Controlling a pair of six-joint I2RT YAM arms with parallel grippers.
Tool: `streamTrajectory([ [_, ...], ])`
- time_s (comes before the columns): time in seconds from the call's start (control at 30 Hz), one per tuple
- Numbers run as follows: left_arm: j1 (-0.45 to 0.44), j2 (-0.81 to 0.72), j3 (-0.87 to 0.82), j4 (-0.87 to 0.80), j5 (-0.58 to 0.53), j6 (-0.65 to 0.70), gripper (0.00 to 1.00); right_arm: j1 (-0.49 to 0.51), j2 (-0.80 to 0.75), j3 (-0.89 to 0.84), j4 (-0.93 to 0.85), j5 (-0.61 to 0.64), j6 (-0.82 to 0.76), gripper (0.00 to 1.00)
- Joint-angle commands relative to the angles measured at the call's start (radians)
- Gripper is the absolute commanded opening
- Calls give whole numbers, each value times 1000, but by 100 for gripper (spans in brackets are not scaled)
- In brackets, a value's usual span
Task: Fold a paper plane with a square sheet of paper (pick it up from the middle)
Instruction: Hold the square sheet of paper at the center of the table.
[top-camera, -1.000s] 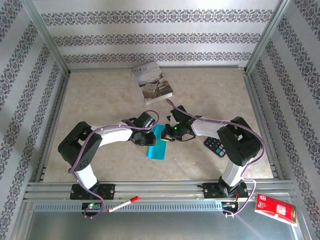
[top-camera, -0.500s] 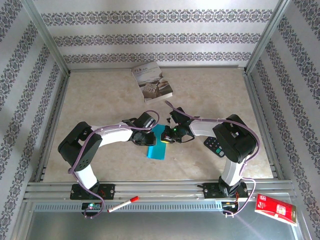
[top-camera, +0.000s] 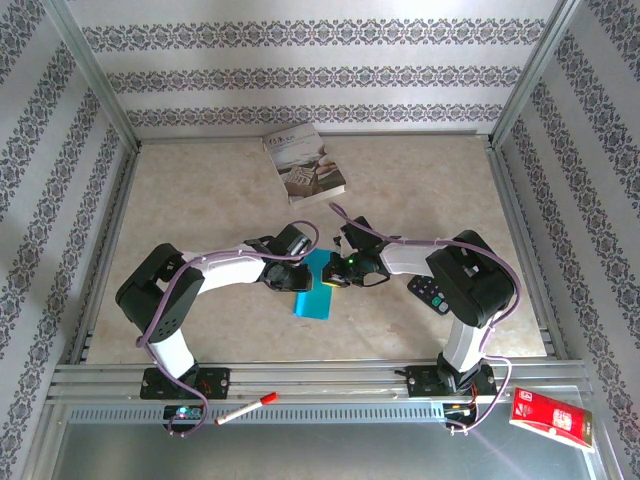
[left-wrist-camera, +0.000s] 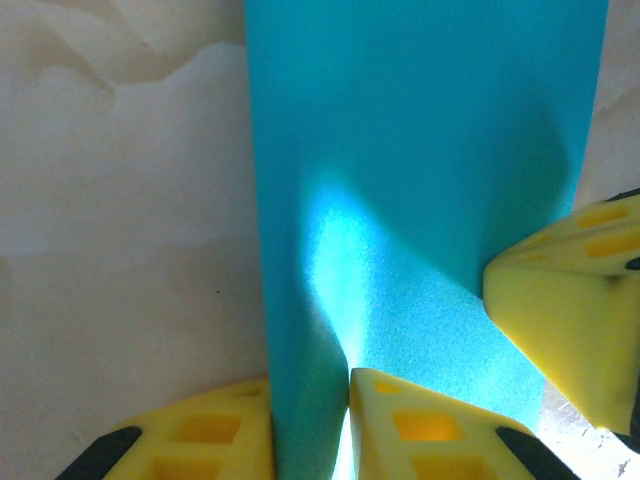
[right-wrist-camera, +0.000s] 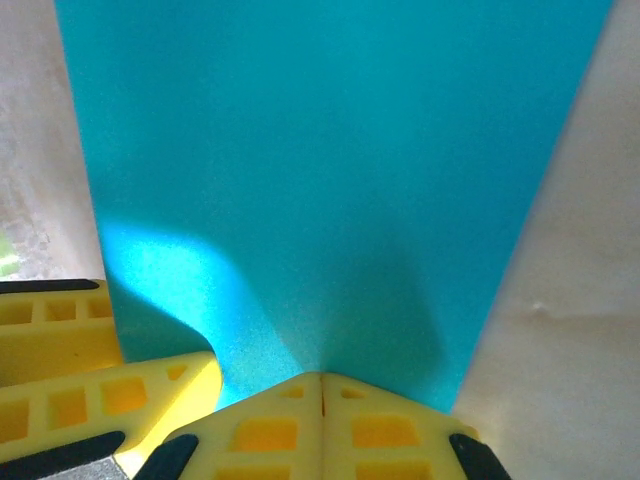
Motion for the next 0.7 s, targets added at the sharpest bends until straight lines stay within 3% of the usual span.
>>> streamTrajectory([
  [0.0,-25,83,-37,-56,-61,22,24,6,93,-66,-80,109,-30,0],
  [0.33,-25,56,-23,-76,-73,13,26,-8,107,-92,-63,115,-39,0],
  [0.67,-24,-10,18,-140,-120,15,40,-14,106,-99,-76,132,-51,0],
])
